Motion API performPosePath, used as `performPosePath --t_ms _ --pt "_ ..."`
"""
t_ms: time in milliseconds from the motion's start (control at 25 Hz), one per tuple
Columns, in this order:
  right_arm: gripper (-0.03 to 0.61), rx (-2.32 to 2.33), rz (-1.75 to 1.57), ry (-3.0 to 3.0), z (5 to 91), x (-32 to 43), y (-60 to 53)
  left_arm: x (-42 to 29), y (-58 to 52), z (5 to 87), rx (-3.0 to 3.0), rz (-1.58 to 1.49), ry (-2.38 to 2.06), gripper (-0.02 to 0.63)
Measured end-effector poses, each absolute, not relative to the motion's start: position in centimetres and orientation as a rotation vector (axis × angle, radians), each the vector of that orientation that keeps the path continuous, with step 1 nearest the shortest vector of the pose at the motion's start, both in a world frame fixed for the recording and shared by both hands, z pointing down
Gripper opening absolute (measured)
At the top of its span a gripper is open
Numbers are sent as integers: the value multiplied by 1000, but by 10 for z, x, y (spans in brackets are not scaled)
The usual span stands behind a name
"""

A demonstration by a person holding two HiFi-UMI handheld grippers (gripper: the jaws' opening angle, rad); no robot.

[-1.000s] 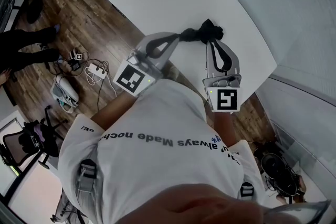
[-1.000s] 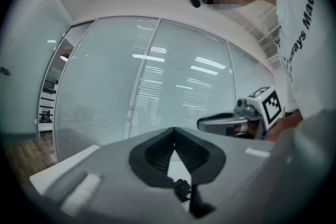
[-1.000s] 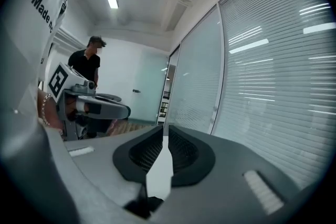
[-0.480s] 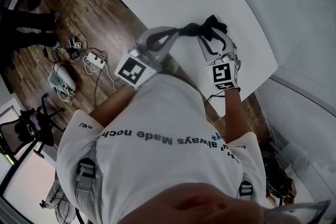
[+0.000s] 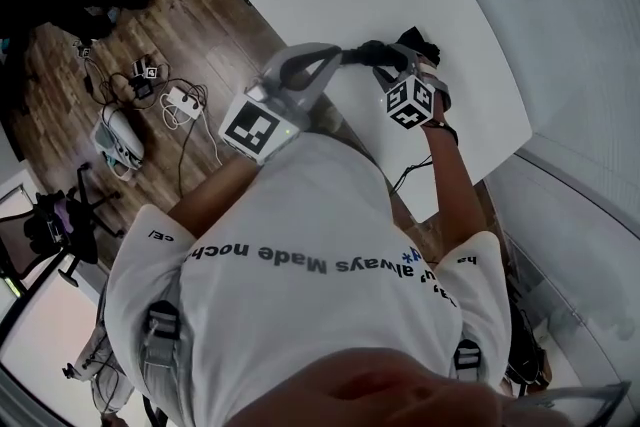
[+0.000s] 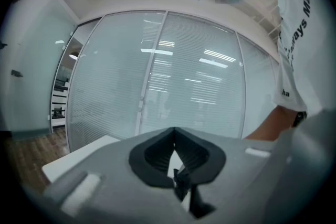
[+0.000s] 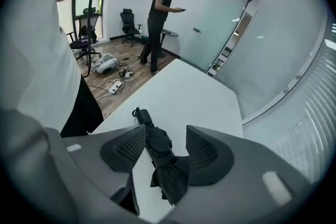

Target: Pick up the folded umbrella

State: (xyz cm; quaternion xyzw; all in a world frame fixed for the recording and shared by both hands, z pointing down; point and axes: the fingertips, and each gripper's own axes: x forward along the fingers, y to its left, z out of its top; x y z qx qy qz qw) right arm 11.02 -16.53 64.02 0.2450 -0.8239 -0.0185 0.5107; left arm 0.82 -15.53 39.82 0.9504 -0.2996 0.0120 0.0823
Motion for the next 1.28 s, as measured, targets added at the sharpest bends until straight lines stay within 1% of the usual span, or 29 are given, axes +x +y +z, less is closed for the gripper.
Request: performPosePath --t_ms 160,400,680,920,1000,1160,1280 --pt "258 458 -55 -1892 688 113 -167 4 -156 397 2823 40 -927 2" --pt "324 279 -96 -1738 746 118 -169 -5 -156 400 2802 43 -956 2" --pt "348 139 -147 -1601 781 120 -172 -13 -153 401 2789 59 -976 2" --pt "353 66 -135 -1579 799 124 -175 -18 -159 405 2758 46 -991 2" --pt "343 44 -108 -1593 797 124 -173 -17 -157 402 2758 44 -992 2" --pt "280 -32 -91 -1584 801 123 -166 -17 -155 403 2761 36 -993 2" --pt "251 -68 -106 -1587 800 122 -163 -19 -154 405 2763 58 -995 2"
